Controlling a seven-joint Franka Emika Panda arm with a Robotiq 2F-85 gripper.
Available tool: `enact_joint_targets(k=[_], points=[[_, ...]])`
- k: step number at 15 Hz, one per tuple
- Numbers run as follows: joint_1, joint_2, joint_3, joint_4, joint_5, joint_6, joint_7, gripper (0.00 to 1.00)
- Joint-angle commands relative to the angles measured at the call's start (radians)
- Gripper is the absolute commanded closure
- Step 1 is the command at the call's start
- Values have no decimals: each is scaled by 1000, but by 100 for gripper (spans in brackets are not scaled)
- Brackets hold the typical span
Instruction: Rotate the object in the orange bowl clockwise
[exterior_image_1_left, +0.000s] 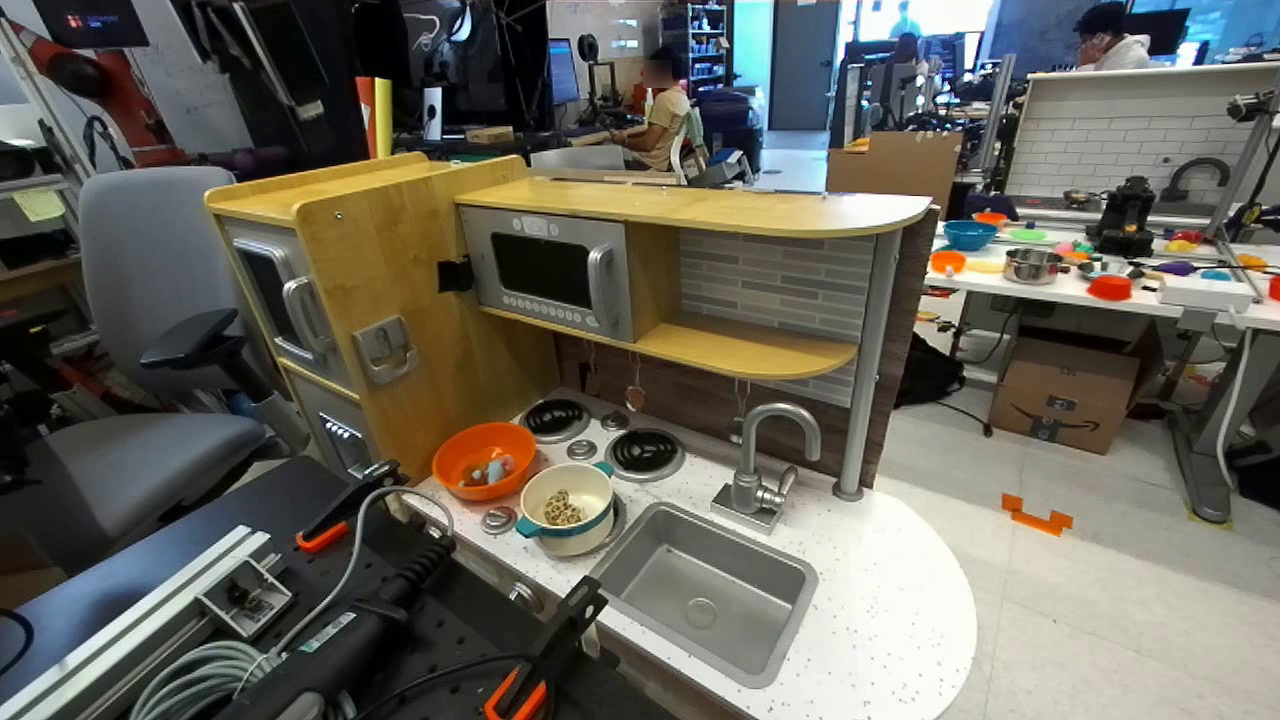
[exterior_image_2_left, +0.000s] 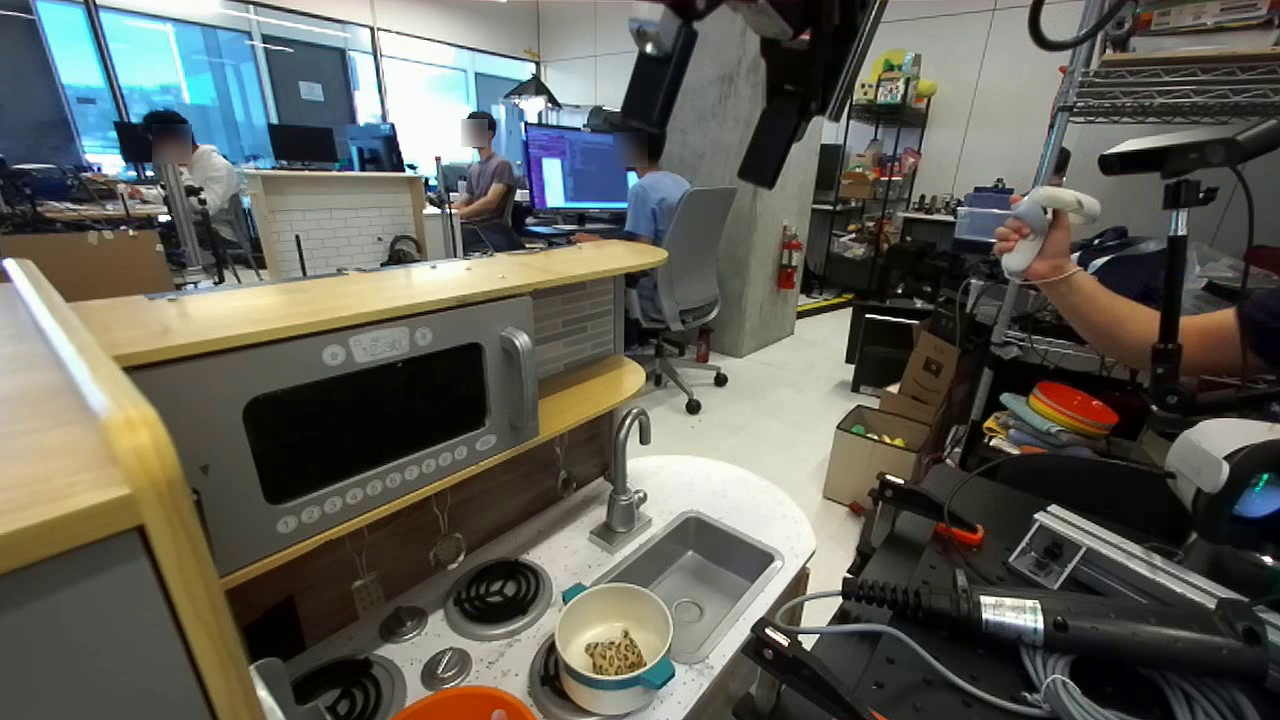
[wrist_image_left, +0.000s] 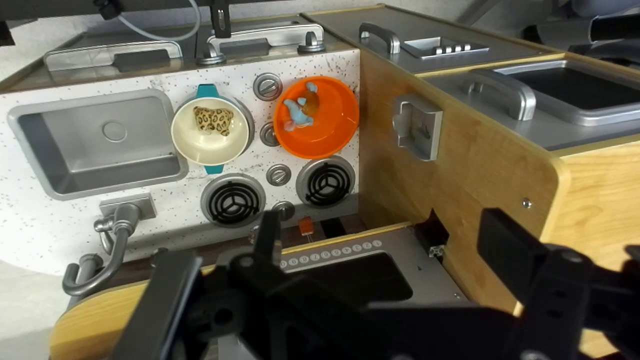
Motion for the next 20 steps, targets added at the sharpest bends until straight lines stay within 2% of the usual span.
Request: enact_joint_targets(k=[1,11,20], points=[[13,133,-5,8,10,132,-45,0],[17,573,6,47,3,467,-72,0],[-1,1004,19,265,-34,627,-56,0]])
